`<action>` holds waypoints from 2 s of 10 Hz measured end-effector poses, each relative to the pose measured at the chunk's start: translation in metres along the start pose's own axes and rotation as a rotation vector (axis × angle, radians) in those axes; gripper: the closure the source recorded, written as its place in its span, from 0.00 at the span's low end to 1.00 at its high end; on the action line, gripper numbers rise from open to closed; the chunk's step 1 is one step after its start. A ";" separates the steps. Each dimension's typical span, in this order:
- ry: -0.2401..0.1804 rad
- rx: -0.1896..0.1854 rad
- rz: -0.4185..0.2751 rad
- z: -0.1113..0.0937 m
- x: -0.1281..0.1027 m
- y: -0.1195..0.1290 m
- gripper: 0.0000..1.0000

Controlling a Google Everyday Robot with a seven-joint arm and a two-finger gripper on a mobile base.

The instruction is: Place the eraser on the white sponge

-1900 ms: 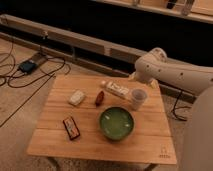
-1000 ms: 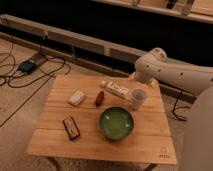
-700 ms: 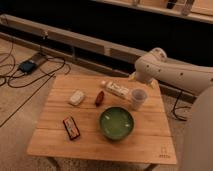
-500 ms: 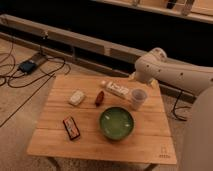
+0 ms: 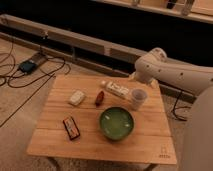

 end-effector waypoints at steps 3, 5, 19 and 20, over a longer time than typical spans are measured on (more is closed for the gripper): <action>0.011 -0.032 -0.029 -0.009 0.009 0.015 0.20; 0.025 -0.122 -0.108 -0.038 0.034 0.061 0.20; 0.073 -0.363 -0.814 -0.098 0.261 0.217 0.20; 0.068 -0.386 -0.866 -0.098 0.280 0.221 0.20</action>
